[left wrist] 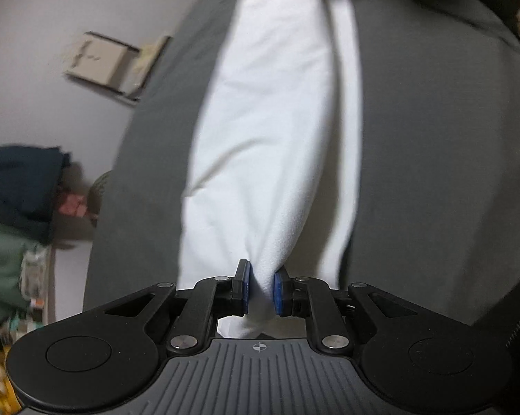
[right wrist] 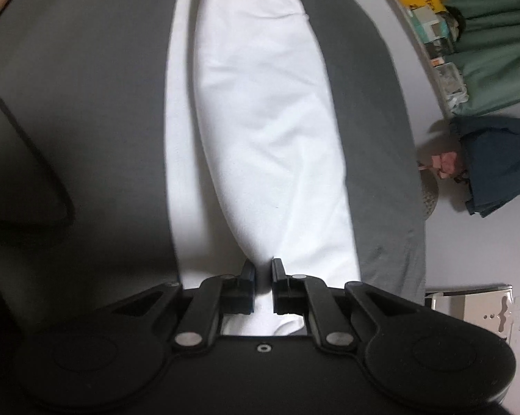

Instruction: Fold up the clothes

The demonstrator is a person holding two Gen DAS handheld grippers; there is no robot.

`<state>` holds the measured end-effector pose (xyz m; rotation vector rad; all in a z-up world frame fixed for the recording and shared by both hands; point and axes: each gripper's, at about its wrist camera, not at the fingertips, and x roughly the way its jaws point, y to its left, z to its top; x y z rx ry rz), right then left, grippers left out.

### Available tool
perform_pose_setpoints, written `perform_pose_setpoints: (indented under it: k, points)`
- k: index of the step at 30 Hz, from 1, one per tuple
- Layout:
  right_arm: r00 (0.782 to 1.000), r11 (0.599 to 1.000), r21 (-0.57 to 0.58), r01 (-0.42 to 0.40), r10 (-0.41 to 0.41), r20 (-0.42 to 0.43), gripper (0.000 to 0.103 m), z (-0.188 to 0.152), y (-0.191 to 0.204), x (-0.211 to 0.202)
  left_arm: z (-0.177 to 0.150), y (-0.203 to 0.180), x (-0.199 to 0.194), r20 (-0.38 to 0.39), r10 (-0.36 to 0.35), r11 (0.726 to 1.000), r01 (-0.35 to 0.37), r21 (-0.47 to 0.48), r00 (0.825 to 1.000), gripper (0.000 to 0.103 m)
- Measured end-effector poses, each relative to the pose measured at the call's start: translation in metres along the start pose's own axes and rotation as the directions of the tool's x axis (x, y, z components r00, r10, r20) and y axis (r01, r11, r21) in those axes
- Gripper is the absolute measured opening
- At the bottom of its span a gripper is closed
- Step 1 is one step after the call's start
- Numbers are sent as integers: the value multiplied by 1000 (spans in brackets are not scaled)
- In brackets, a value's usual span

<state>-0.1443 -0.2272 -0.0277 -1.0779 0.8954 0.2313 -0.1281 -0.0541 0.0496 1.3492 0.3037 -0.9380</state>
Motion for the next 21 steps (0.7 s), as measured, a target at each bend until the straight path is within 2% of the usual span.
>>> perform_pose_setpoints:
  k: [3,8,11,17,19,20,21]
  points:
    - [1000,1000,17,-20,20,7,9,0,-5,-7,-8,12,-13,22,10,999,-9,-43,1000,15]
    - [998,997,42,-58,57,16,9,-1,-13,-16,-12,12,2,1,-83,996,83,-40,997,15]
    - [994,994,26,-104,105,-13,9,0,-11,-2,-12,14,14,-8,-144,987,143,-74,990,15]
    - [988,987,54,-153,154,-18,9,-1,-23,6,-21,22,12,4,-201,973,200,-111,980,15]
    - [987,985,77,-155,157,-17,12,0,-27,11,-20,22,17,-25,-212,968,206,-145,977,16]
    - [986,982,95,-163,165,-16,20,0,-25,11,-18,24,20,-34,-221,963,212,-164,975,18]
    - [983,978,111,-177,180,-17,36,1,-21,10,-17,25,24,-43,-230,959,218,-183,972,28]
